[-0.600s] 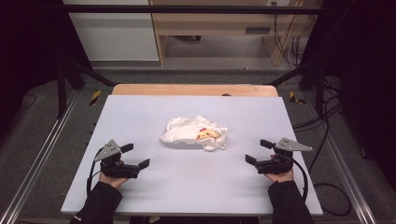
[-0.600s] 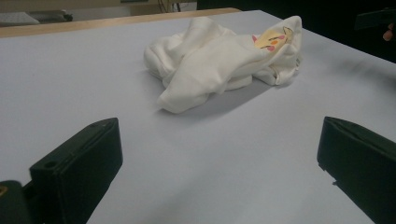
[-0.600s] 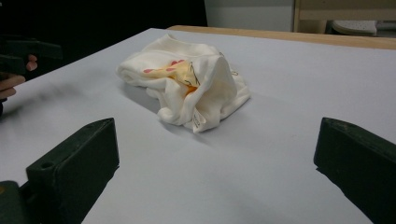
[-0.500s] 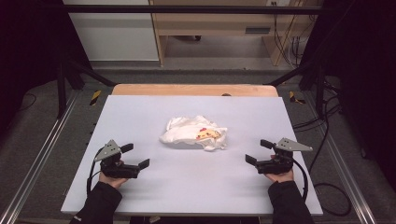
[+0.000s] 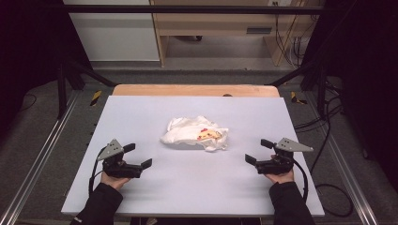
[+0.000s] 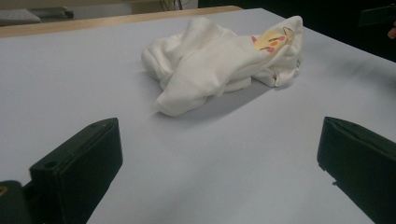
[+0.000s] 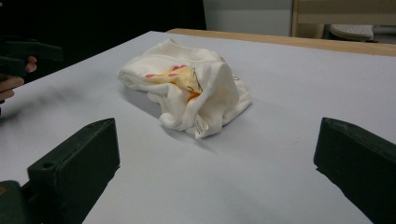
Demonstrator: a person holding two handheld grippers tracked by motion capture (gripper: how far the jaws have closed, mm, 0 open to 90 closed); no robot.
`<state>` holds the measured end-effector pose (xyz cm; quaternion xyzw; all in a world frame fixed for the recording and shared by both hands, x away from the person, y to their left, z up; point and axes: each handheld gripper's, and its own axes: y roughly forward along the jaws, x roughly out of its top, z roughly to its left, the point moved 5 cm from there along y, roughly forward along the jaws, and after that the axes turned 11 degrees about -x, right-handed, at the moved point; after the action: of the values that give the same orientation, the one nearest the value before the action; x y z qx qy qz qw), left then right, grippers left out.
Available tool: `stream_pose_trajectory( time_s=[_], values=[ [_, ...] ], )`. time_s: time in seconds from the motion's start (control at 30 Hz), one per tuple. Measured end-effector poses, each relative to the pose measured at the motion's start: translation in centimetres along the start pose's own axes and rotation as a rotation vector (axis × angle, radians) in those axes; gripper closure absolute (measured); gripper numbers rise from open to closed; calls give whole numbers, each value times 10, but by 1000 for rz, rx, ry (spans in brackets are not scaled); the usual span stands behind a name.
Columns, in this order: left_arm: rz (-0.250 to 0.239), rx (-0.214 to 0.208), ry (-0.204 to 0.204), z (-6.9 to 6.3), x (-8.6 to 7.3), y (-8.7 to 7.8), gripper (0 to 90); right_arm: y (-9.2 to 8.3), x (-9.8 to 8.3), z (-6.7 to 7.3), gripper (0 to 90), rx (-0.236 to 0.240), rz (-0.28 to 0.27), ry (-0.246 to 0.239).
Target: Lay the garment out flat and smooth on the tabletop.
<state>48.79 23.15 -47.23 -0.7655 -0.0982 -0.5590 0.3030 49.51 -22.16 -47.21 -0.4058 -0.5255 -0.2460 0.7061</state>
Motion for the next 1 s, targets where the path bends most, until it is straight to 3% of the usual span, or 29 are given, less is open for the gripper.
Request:
stream_pose_trajectory(
  time_s=[0.43, 1.0],
  values=[
    [23, 6, -1, -10, 10, 15, 0, 13, 9, 15, 12, 12, 22, -16],
    [70, -8, -37, -16, 14, 59, 30, 52, 13, 47, 23, 54, 92, -68]
  ],
)
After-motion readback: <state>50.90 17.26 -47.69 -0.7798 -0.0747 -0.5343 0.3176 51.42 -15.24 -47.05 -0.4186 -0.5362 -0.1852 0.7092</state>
